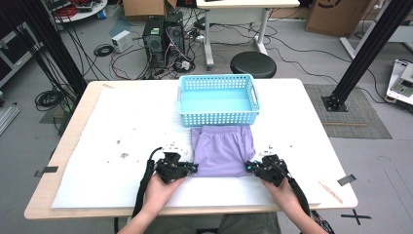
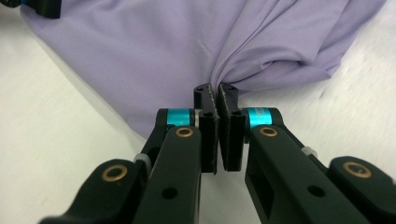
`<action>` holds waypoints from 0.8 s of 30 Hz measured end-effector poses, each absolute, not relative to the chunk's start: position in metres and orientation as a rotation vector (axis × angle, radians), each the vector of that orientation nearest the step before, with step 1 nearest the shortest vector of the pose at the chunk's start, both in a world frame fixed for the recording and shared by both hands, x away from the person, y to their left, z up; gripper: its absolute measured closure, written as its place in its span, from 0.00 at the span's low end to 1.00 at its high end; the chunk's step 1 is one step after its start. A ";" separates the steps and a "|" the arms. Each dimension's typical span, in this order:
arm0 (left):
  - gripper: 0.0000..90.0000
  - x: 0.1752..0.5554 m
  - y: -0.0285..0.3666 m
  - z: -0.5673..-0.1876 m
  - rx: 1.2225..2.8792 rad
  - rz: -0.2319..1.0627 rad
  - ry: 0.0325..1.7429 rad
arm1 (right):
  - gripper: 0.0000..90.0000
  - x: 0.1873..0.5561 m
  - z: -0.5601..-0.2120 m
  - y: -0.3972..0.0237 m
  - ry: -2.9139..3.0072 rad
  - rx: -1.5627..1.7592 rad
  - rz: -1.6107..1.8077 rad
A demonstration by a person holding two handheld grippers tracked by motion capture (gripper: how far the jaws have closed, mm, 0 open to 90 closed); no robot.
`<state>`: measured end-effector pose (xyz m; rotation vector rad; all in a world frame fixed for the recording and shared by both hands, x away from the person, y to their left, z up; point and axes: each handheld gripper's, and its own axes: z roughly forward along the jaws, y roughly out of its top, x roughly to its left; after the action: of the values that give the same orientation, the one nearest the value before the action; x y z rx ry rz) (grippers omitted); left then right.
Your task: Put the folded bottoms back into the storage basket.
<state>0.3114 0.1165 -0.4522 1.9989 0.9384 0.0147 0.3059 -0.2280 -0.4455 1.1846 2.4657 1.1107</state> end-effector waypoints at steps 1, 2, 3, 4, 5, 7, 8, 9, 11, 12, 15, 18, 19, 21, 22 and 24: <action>0.93 0.309 0.116 -0.452 2.005 0.017 0.932 | 0.98 0.300 -0.446 -0.229 2.473 1.167 1.112; 0.93 0.305 0.116 -0.452 2.010 0.015 0.926 | 0.98 0.294 -0.446 -0.230 2.473 1.158 1.115; 0.93 0.298 0.115 -0.451 2.018 0.008 0.913 | 0.98 0.290 -0.446 -0.231 2.479 1.155 1.116; 0.93 0.294 0.115 -0.451 2.023 0.007 0.907 | 0.98 0.287 -0.446 -0.231 2.480 1.150 1.116; 0.93 0.294 0.115 -0.451 2.023 0.007 0.907 | 0.98 0.284 -0.446 -0.232 2.482 1.138 1.117; 0.93 0.283 0.113 -0.450 2.044 0.011 0.879 | 0.98 0.276 -0.446 -0.234 2.487 1.128 1.121; 0.93 0.279 0.113 -0.450 2.043 0.005 0.877 | 0.98 0.272 -0.446 -0.234 2.490 1.127 1.121; 0.93 0.276 0.113 -0.450 2.049 0.006 0.868 | 0.98 0.268 -0.446 -0.235 2.494 1.127 1.123; 0.93 0.272 0.113 -0.450 2.054 -0.004 0.861 | 0.98 0.264 -0.446 -0.235 2.494 1.125 1.125; 0.93 0.266 0.113 -0.450 2.052 -0.012 0.855 | 0.98 0.256 -0.447 -0.236 2.501 1.104 1.134; 0.93 0.261 0.113 -0.450 2.060 -0.014 0.842 | 0.98 0.250 -0.447 -0.237 2.503 1.097 1.140; 0.93 0.254 0.113 -0.450 2.061 -0.021 0.837 | 0.98 0.240 -0.447 -0.238 2.509 1.081 1.140; 0.93 0.252 0.113 -0.450 2.061 -0.022 0.837 | 0.98 0.237 -0.447 -0.239 2.513 1.080 1.137; 0.93 0.250 0.112 -0.450 2.068 -0.020 0.829 | 0.98 0.234 -0.447 -0.240 2.516 1.076 1.141; 0.93 0.250 0.112 -0.450 2.065 -0.022 0.829 | 0.98 0.233 -0.448 -0.241 2.516 1.065 1.144; 0.93 0.249 0.111 -0.450 2.066 -0.021 0.830 | 0.98 0.231 -0.447 -0.241 2.514 1.074 1.137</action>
<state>0.2485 0.1110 -0.4503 2.0656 0.8300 -0.0207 0.2310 -0.2411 -0.4474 1.0740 2.5140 1.1373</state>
